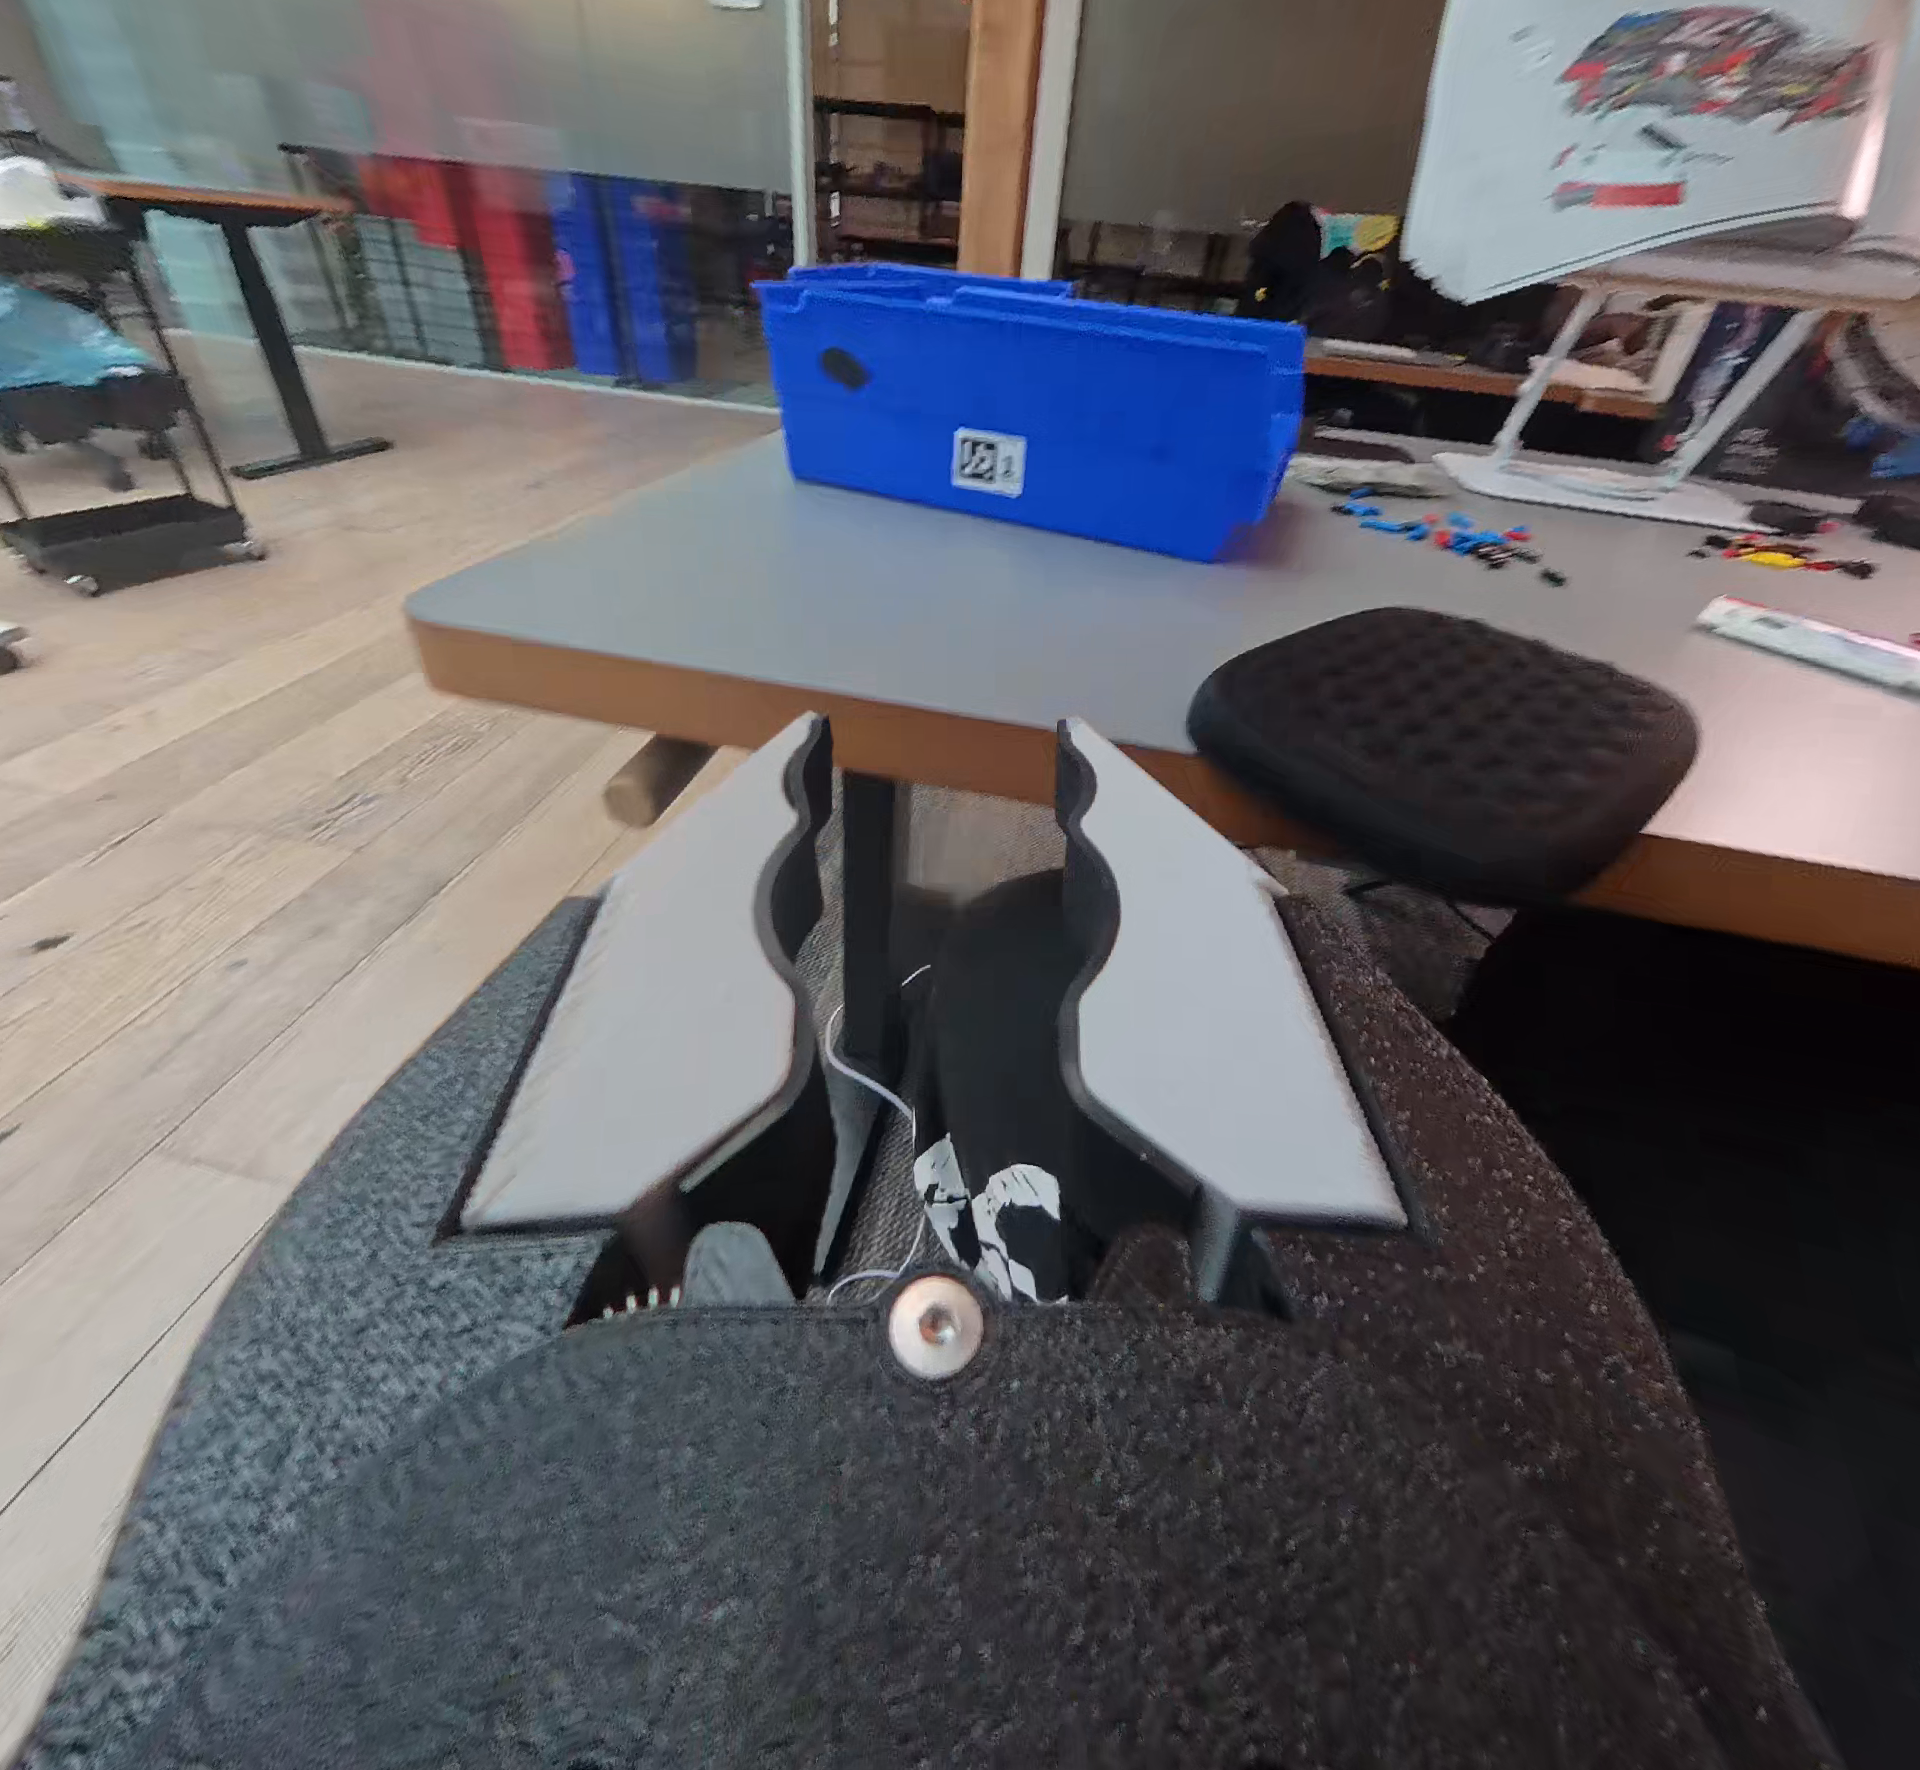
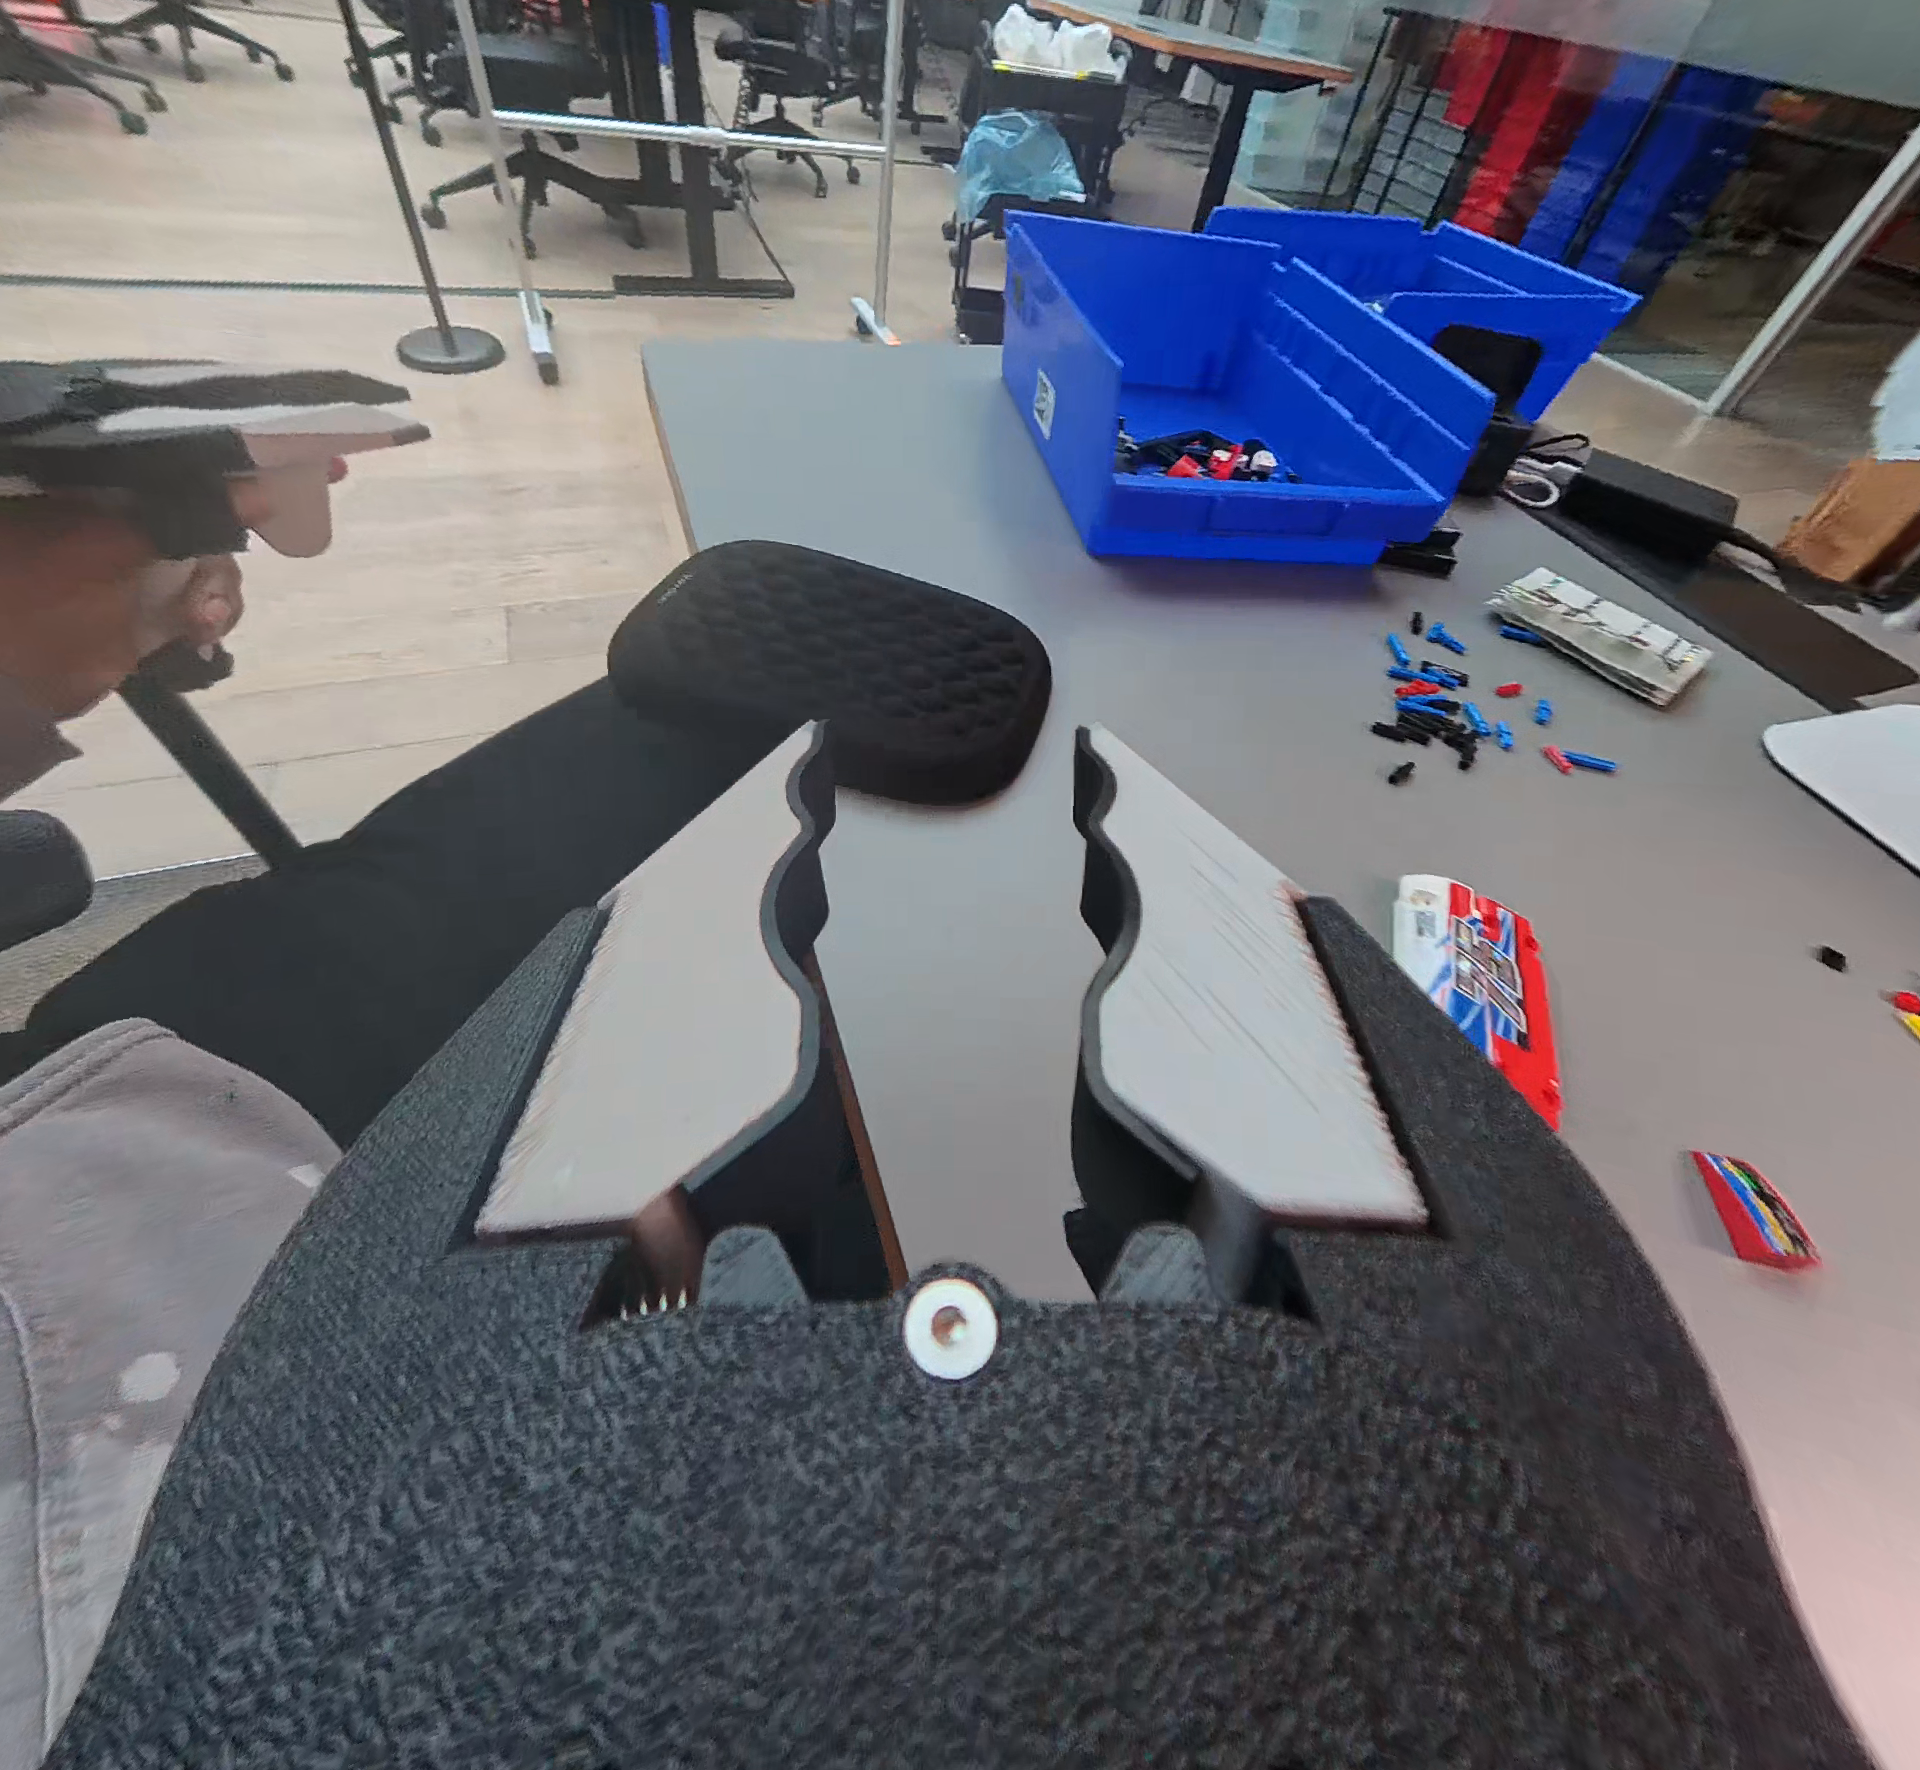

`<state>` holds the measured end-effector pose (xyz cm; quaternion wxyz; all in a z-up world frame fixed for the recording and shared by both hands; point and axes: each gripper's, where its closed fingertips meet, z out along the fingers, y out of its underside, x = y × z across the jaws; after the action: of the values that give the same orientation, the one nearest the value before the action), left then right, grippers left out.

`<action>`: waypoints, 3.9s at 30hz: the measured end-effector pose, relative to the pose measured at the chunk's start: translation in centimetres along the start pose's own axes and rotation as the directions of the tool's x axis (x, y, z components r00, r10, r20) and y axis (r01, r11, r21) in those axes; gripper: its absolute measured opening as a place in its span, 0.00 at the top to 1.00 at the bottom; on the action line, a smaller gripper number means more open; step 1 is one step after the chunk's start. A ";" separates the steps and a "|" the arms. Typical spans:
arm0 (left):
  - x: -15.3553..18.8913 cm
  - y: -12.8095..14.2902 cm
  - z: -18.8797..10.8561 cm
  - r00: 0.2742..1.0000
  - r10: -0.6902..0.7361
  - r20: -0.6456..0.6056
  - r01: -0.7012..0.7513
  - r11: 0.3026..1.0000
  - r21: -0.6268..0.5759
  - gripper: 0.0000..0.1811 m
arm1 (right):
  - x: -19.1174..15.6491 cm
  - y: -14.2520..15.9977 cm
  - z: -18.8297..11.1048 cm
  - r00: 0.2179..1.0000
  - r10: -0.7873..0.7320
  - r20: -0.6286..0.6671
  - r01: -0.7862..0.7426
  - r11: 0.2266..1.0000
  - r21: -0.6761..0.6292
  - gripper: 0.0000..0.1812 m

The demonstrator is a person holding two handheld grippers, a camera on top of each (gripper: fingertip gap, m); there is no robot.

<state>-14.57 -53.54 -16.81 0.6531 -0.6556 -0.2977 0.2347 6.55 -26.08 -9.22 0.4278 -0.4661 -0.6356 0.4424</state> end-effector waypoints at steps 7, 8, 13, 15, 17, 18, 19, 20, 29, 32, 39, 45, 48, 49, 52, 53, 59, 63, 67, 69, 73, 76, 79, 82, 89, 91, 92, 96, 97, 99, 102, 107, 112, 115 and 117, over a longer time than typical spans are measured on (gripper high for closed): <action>-3.6 2.5 -3.3 0.978 0.125 0.164 -0.111 0.989 -0.096 0.77 | -2.6 -0.4 4.5 0.987 -0.018 0.160 0.019 1.000 -0.006 0.75; -3.8 3.1 -3.7 0.976 0.133 0.175 -0.112 0.986 -0.124 0.76 | -2.7 -0.6 5.1 0.983 -0.018 0.184 0.019 1.000 -0.003 0.75; -4.0 3.0 -5.3 0.955 0.194 0.223 -0.170 0.978 -0.120 0.76 | 0.2 -2.4 8.8 0.971 0.002 0.238 -0.008 1.000 0.026 0.75; -4.5 4.9 -4.9 0.953 0.200 0.229 -0.165 0.973 -0.162 0.76 | 2.3 -3.5 10.9 0.971 0.015 0.239 -0.027 0.999 0.047 0.75; -5.1 6.0 -3.7 0.954 0.204 0.219 -0.166 0.970 -0.178 0.76 | 4.5 -4.5 13.8 0.974 0.007 0.225 -0.024 0.997 0.070 0.76; -5.4 5.3 -2.6 0.959 0.192 0.208 -0.164 0.976 -0.143 0.76 | 5.5 -5.0 15.5 0.977 -0.005 0.213 -0.013 0.996 0.083 0.76; -6.0 4.2 -1.0 0.963 0.178 0.201 -0.159 0.981 -0.107 0.76 | 6.4 -5.5 17.5 0.980 -0.022 0.200 0.003 0.996 0.093 0.76; -6.7 2.8 1.0 0.967 0.169 0.192 -0.158 0.985 -0.071 0.75 | 7.1 -6.1 19.5 0.982 -0.043 0.184 0.025 0.995 0.098 0.76; -11.6 -12.6 17.7 0.997 -0.018 0.081 0.004 0.986 0.164 0.70 | 6.8 -11.5 30.2 0.975 0.075 0.210 -0.085 0.996 0.038 0.77; -12.8 -15.5 20.2 0.997 -0.040 0.073 0.029 0.988 0.152 0.70 | 6.5 -12.8 31.6 0.964 0.152 0.217 -0.150 0.988 -0.023 0.77; -13.8 -22.2 23.2 0.993 -0.111 0.029 0.109 0.993 0.046 0.70 | 5.4 -16.8 32.4 0.902 0.381 0.203 -0.356 0.922 -0.150 0.76; -15.3 -30.6 24.1 0.997 -0.072 0.023 0.070 0.992 0.102 0.70 | 2.7 -23.9 34.1 0.899 0.354 0.258 -0.342 0.935 -0.091 0.76; -16.7 -33.4 25.4 0.997 -0.073 0.024 0.070 0.990 0.119 0.70 | 0.9 -27.7 33.9 0.906 0.348 0.242 -0.343 0.937 -0.066 0.76; -17.0 -33.8 26.1 0.997 -0.073 0.023 0.070 0.992 0.104 0.70 | 0.4 -28.9 33.5 0.913 0.338 0.228 -0.334 0.941 -0.056 0.76; -18.7 -33.0 28.5 0.993 -0.104 0.052 0.103 0.995 0.012 0.69 | -1.0 -30.6 32.5 0.947 0.274 0.171 -0.264 0.961 -0.076 0.75; -19.3 -32.3 29.3 0.988 -0.139 0.059 0.141 0.990 -0.024 0.69 | -1.6 -30.8 32.4 0.951 0.263 0.160 -0.252 0.964 -0.089 0.75; -23.4 -33.3 30.7 0.960 -0.254 0.115 0.268 0.955 -0.128 0.67 | -4.4 -33.1 34.4 0.950 0.300 0.090 -0.292 0.952 -0.090 0.74; -29.5 -36.3 29.3 0.966 -0.167 0.199 0.203 0.962 -0.181 0.66 | -8.4 -35.2 38.5 0.931 0.323 0.173 -0.311 0.946 -0.095 0.72; -38.2 -40.7 26.3 0.942 -0.052 0.333 0.126 0.971 -0.205 0.65 | -12.5 -40.4 43.2 0.902 0.286 0.323 -0.285 0.957 -0.052 0.71; -41.9 -43.0 24.6 0.923 -0.015 0.384 0.095 0.977 -0.192 0.65 | -13.5 -42.8 45.8 0.897 0.262 0.356 -0.271 0.962 -0.024 0.71; -47.7 -43.6 22.4 0.892 0.016 0.451 0.085 0.976 -0.203 0.65 | -12.6 -43.4 52.3 0.915 0.275 0.296 -0.273 0.961 -0.047 0.68; -51.0 -41.4 22.2 0.884 0.033 0.467 0.094 0.965 -0.246 0.65 | -9.7 -41.5 58.3 0.920 0.319 0.227 -0.308 0.948 -0.082 0.67; -53.3 -39.7 24.3 0.893 0.076 0.443 0.057 0.958 -0.280 0.66 | -5.3 -38.2 65.6 0.925 0.354 0.139 -0.338 0.933 -0.124 0.67; -56.4 -38.8 29.3 0.908 0.128 0.400 0.002 0.951 -0.309 0.67 | -0.3 -34.2 73.8 0.928 0.369 0.060 -0.354 0.919 -0.171 0.67; -62.2 -37.5 48.3 0.975 -0.008 0.224 0.079 0.947 -0.313 0.65 | 14.7 -29.9 86.9 0.919 0.346 -0.190 -0.382 0.903 -0.200 0.67; -61.9 -37.5 54.0 0.990 0.004 0.141 0.044 0.942 -0.333 0.65 | 18.0 -29.7 87.3 0.911 0.332 -0.245 -0.386 0.896 -0.218 0.67; -61.6 -37.6 56.8 0.995 -0.005 0.103 0.039 0.942 -0.332 0.65 | 19.6 -29.6 87.2 0.903 0.330 -0.274 -0.394 0.891 -0.226 0.67; -59.5 -37.2 67.2 0.997 -0.053 -0.062 0.028 0.935 -0.354 0.65 | 25.6 -28.7 85.7 0.830 0.340 -0.441 -0.462 0.864 -0.202 0.67; -58.8 -36.9 69.7 0.993 -0.055 -0.109 0.011 0.931 -0.364 0.65 | 26.9 -28.4 85.1 0.803 0.345 -0.486 -0.482 0.856 -0.188 0.66; -57.4 -36.2 74.3 0.978 -0.057 -0.202 -0.025 0.923 -0.385 0.65 | 29.2 -27.5 84.2 0.743 0.348 -0.572 -0.521 0.837 -0.169 0.66; -55.4 -34.2 80.8 0.938 -0.039 -0.345 -0.115 0.902 -0.416 0.65 | 31.8 -26.2 83.5 0.655 0.337 -0.677 -0.569 0.809 -0.148 0.66; -52.7 -29.8 92.2 0.840 -0.030 -0.542 -0.239 0.876 -0.419 0.65 | 36.7 -23.6 85.7 0.520 0.302 -0.799 -0.640 0.757 -0.130 0.65; -49.7 -26.3 105.7 0.718 -0.056 -0.694 -0.327 0.853 -0.407 0.65 | 42.4 -22.4 90.0 0.374 0.325 -0.869 -0.747 0.661 -0.074 0.65; -46.9 -26.3 113.4 0.624 -0.068 -0.779 -0.370 0.852 -0.371 0.64 | 44.9 -22.9 90.5 0.334 0.247 -0.910 -0.753 0.650 -0.100 0.65; -44.5 -26.9 117.9 0.550 -0.042 -0.834 -0.414 0.854 -0.316 0.64 | 45.5 -23.2 90.0 0.253 0.243 -0.936 -0.788 0.614 -0.054 0.65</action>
<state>-130.68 -0.92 2.04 0.5015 -0.8562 0.0640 -0.1060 -93.52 -0.68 -2.79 0.3588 -0.9054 -0.2159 0.0705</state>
